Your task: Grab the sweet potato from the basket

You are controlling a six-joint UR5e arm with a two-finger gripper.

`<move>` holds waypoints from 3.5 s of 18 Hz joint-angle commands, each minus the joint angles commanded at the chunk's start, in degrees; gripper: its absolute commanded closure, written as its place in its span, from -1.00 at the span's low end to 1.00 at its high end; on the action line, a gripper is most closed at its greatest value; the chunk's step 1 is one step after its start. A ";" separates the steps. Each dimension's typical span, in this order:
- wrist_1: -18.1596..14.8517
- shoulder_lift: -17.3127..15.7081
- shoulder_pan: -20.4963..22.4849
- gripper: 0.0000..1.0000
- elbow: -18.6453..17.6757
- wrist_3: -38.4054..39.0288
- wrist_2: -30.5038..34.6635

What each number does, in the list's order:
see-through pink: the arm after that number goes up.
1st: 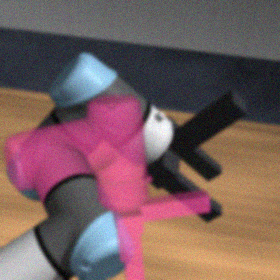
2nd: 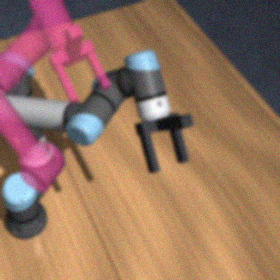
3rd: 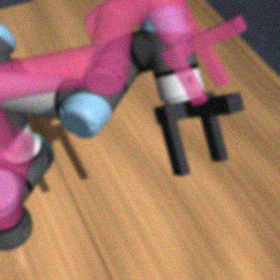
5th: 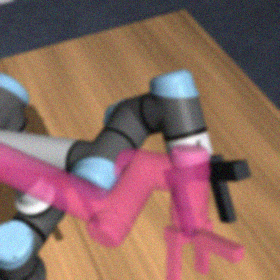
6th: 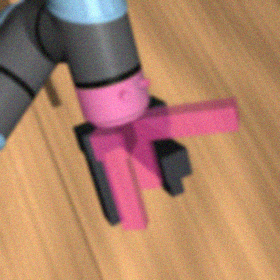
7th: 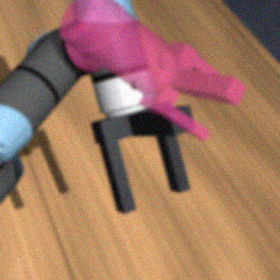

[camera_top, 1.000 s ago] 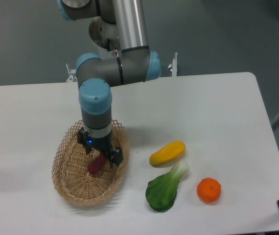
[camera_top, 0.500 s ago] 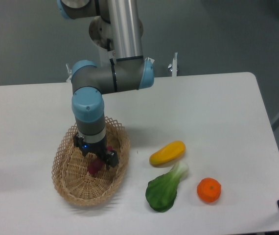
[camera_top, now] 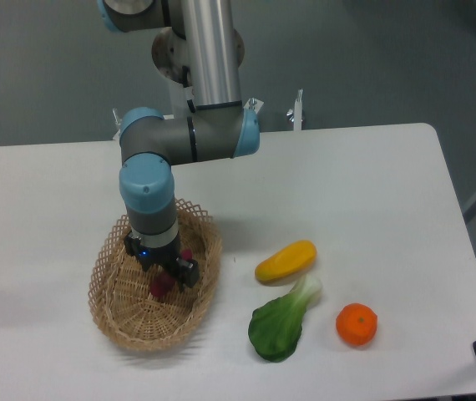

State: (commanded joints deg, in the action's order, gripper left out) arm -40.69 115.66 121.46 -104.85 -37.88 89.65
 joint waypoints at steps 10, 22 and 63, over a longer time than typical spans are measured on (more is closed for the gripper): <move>-0.09 -1.05 0.09 0.35 1.58 -0.79 -0.09; -1.14 -6.15 6.14 0.44 7.20 -2.01 -1.93; -14.68 -8.79 29.62 0.44 16.17 -34.72 -5.54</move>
State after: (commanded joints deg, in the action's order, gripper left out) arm -55.37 106.88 151.08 -88.68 -72.60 84.11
